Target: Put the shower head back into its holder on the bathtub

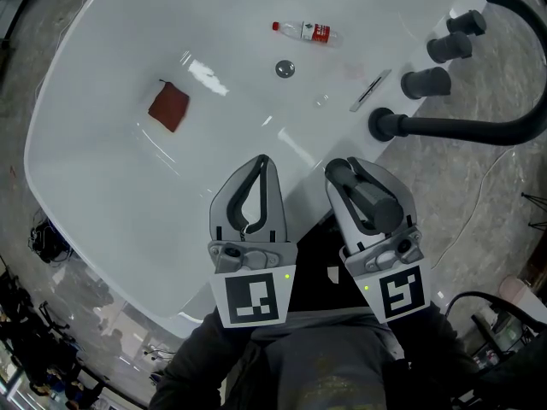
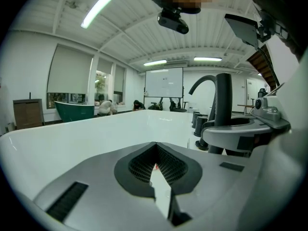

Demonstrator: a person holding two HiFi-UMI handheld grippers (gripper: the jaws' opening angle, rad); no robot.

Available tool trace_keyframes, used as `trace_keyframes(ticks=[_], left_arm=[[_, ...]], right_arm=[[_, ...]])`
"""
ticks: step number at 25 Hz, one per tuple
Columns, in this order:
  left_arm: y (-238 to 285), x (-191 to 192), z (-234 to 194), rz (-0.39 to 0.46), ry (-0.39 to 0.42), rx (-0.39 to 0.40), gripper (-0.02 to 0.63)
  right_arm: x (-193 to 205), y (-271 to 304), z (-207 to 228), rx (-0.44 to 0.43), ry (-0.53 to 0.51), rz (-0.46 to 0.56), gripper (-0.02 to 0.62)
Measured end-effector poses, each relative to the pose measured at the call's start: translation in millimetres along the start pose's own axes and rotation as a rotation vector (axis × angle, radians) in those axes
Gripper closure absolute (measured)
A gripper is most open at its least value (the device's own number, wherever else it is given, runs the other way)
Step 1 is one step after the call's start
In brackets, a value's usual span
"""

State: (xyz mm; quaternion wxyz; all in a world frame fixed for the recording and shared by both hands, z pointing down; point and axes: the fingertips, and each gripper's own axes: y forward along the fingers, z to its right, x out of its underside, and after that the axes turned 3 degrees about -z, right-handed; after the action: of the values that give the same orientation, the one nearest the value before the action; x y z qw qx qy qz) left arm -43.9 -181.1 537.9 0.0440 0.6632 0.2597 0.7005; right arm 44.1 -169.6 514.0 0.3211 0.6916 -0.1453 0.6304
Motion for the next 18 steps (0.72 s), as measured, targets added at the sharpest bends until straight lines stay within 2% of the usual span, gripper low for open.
trace_keyframes(ticks=[5,18], left_arm=[[-8.6,0.3,3.9,-0.005,0.006,0.002,0.604],[-29.9,-3.4,16.7,-0.010,0.030,0.011,0.604]], right_arm=[[-2.0,1.3,-1.3,0.017,-0.012,0.033,0.474],[2.0,-3.3,-2.4,0.044,-0.022,0.014,0.474]])
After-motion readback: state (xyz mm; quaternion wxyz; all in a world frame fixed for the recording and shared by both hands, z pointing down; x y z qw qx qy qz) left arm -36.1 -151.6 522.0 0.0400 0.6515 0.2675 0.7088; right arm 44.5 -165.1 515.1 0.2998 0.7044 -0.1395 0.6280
